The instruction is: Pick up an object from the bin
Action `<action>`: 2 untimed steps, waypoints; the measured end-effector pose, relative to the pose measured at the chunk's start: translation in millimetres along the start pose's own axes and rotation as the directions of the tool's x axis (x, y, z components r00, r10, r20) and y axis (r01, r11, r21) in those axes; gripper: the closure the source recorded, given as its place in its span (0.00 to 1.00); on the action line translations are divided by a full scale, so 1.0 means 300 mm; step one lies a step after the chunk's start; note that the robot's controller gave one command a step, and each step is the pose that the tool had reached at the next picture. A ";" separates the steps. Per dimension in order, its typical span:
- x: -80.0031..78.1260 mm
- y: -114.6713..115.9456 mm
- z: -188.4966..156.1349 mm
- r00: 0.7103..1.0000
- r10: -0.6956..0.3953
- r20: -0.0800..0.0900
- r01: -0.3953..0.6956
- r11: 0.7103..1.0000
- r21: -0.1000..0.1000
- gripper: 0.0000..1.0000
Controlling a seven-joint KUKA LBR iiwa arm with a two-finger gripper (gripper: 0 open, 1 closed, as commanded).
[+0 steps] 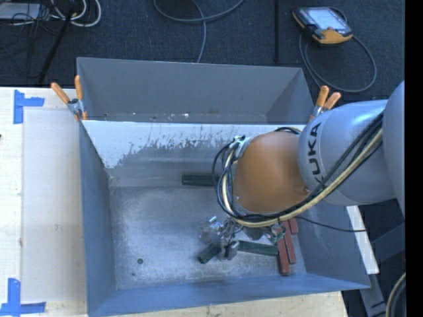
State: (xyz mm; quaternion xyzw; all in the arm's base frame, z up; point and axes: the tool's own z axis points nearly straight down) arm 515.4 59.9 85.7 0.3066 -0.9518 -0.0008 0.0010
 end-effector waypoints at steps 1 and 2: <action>0.000 -0.001 0.000 1.000 0.001 0.000 -0.001 1.000 0.000 1.00; -0.030 0.010 -0.402 1.000 0.000 0.002 0.000 1.000 0.001 1.00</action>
Offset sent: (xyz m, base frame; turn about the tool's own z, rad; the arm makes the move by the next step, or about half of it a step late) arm 0.0055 0.0068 0.1210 -0.0052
